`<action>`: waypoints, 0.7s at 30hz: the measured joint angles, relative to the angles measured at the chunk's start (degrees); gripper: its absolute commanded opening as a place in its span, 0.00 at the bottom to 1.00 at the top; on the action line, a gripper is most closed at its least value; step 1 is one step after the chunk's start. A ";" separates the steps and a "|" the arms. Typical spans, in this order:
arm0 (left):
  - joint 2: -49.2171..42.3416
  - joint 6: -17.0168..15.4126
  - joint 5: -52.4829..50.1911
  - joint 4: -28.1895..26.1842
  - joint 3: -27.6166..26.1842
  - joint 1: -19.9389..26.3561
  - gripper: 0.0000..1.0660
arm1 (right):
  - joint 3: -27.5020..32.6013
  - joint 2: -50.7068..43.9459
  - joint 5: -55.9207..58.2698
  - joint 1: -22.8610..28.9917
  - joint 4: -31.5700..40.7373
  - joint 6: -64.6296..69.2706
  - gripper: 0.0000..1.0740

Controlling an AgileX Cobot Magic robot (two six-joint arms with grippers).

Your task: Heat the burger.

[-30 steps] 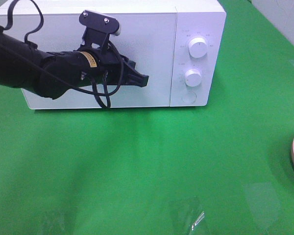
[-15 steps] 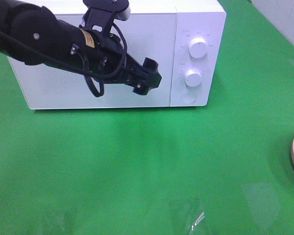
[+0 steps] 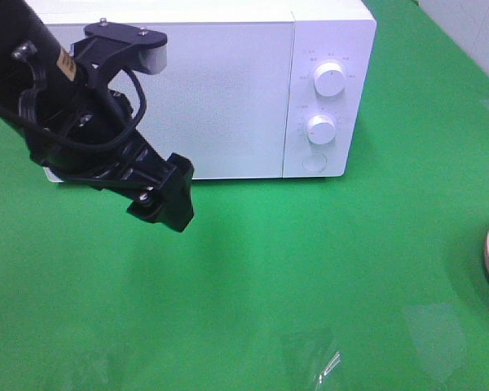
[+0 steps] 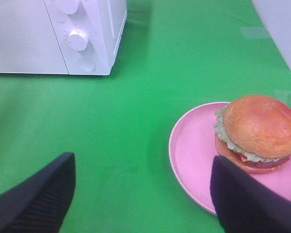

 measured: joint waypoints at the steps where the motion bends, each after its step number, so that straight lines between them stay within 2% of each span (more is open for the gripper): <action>1: 0.00 0.00 0.00 0.00 0.00 0.00 0.96 | 0.00 0.00 0.00 0.00 0.00 0.00 0.70; 5: -0.57 -1.43 4.70 0.34 0.00 1.26 0.96 | 0.00 0.00 0.00 0.00 0.00 0.00 0.70; 7: -1.89 -1.66 10.31 1.03 0.00 5.90 0.96 | 0.00 0.00 0.00 0.00 0.00 0.00 0.70; 8: -1.89 -1.66 10.31 1.03 0.00 5.90 0.96 | 0.00 0.00 0.00 0.00 0.00 0.00 0.70; 9: -3.38 -1.66 11.52 1.09 0.52 8.65 0.96 | 0.00 0.00 0.00 0.00 0.00 0.00 0.70; 10: -3.38 -1.66 11.52 1.09 0.52 8.65 0.96 | 0.00 0.00 0.00 0.00 0.00 0.00 0.70; 11: -5.21 -1.43 12.38 1.09 1.66 11.75 0.96 | 0.00 0.00 0.00 0.00 0.00 0.00 0.70; 12: -5.21 -1.43 12.38 1.09 1.66 11.75 0.96 | 0.00 0.00 0.00 0.00 0.00 0.00 0.70; 14: -8.48 0.11 13.18 0.97 3.78 17.99 0.96 | 0.00 0.00 0.00 0.00 0.00 0.00 0.70; 15: -8.48 0.11 13.18 0.97 3.78 17.99 0.96 | 0.00 0.00 0.00 0.00 0.00 0.00 0.70; 16: -11.17 1.55 13.64 0.97 5.33 22.06 0.96 | 0.00 0.00 0.00 0.00 0.00 0.00 0.70; 17: -11.17 1.55 13.64 0.97 5.33 22.06 0.96 | 0.00 0.00 0.00 0.00 0.00 0.00 0.70; 19: -16.67 3.95 14.50 0.97 8.94 30.31 0.96 | 0.00 0.00 0.00 0.00 0.00 0.00 0.70; 20: -16.67 3.95 14.50 0.97 8.94 30.31 0.96 | 0.00 0.00 0.00 0.00 0.00 0.00 0.70; 21: -19.48 4.93 14.67 0.97 10.54 34.32 0.96 | 0.00 0.00 0.00 0.00 0.00 0.00 0.70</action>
